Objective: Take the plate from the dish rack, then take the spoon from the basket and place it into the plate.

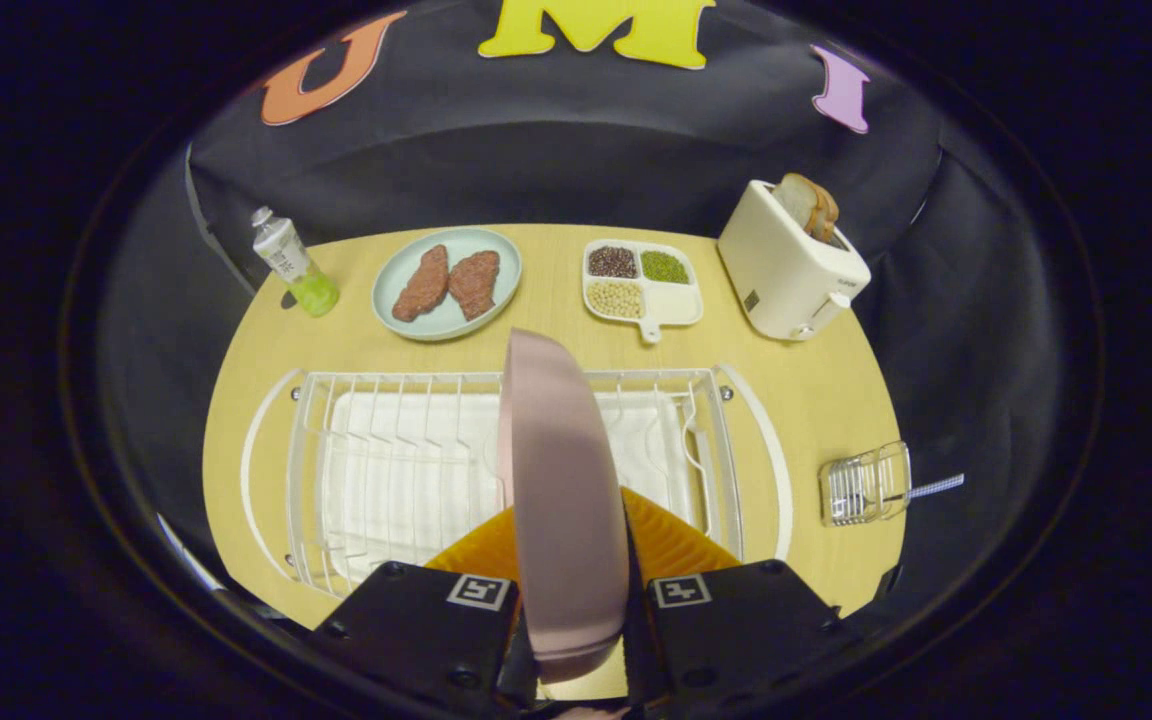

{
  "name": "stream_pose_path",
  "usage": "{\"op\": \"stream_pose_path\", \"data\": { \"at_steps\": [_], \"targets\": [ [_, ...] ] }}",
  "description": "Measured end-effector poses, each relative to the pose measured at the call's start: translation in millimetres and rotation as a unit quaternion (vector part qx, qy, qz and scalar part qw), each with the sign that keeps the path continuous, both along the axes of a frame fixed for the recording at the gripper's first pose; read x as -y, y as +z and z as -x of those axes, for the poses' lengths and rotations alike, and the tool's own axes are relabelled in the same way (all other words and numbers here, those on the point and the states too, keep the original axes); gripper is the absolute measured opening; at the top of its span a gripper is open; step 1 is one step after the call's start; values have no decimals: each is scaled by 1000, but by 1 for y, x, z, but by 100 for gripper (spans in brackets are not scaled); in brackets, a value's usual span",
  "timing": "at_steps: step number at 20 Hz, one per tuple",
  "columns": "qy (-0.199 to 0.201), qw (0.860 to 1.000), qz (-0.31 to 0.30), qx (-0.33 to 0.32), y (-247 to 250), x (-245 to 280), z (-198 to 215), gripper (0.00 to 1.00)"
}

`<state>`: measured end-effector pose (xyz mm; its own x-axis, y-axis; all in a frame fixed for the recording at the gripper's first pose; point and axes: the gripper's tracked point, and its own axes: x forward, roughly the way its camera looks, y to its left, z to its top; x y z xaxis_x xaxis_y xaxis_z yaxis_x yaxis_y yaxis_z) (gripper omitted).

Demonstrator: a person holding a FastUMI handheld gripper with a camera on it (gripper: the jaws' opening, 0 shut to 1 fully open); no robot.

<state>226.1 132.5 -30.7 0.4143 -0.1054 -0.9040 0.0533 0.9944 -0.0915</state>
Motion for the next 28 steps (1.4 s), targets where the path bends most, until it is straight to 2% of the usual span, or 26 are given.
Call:
{"op": "stream_pose_path", "data": {
  "at_steps": [2,6,11,16,22,28],
  "targets": [
    [-4,999,31,22,12,9,-6,38],
    [6,998,27,57,44,14,-2,36],
    [19,995,-39,88,67,29,39,36],
    [30,988,-96,121,82,49,99,36],
    [17,981,-149,120,53,71,157,36],
    [5,972,-217,91,-7,66,197,36]
  ]
}}
